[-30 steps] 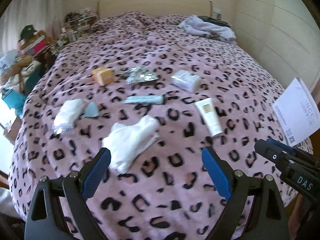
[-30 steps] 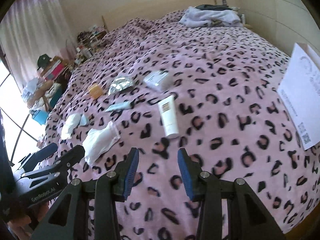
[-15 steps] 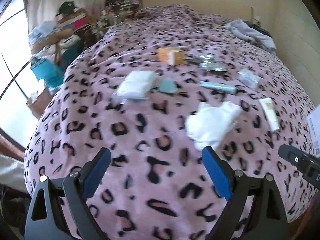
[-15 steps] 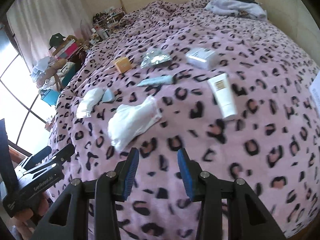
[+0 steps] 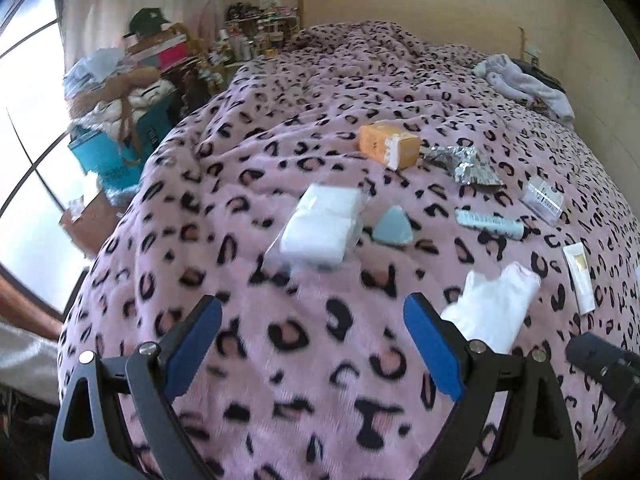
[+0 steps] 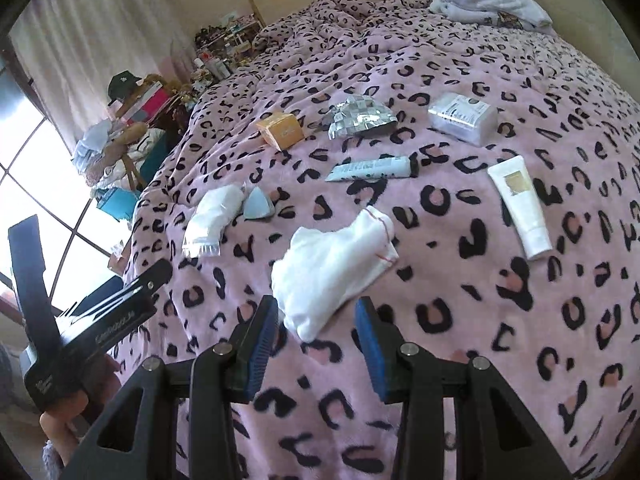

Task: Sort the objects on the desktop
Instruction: 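Move both tools back over the bed items, then grasp the bagged white cloth with the left tool while the right tool grasps the white sock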

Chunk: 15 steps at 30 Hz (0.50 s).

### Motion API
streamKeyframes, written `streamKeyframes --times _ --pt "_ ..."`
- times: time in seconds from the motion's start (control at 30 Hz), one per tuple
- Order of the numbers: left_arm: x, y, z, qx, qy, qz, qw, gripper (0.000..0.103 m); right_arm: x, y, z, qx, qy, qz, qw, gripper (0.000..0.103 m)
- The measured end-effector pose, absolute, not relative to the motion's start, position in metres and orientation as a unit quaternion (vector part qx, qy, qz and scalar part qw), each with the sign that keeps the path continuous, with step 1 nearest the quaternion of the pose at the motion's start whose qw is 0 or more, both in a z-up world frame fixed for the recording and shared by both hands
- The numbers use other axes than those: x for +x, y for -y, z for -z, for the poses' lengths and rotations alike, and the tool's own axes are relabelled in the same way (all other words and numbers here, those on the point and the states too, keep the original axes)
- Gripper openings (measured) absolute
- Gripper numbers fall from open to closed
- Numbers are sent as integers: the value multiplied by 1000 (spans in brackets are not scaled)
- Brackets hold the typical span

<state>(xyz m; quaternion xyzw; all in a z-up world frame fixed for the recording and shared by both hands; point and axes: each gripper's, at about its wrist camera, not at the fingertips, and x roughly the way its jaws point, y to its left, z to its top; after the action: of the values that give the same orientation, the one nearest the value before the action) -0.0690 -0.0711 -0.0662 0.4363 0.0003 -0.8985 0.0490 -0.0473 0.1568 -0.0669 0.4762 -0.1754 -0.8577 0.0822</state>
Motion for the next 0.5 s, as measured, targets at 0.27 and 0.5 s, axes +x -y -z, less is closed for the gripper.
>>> streamKeyframes --times 0.27,0.5 --pt "-137 81 89 451 19 891 42 93 -77 -145 84 494 192 845 69 41" --pt "-172 73 115 470 51 881 26 93 -99 -139 101 514 195 834 54 41"
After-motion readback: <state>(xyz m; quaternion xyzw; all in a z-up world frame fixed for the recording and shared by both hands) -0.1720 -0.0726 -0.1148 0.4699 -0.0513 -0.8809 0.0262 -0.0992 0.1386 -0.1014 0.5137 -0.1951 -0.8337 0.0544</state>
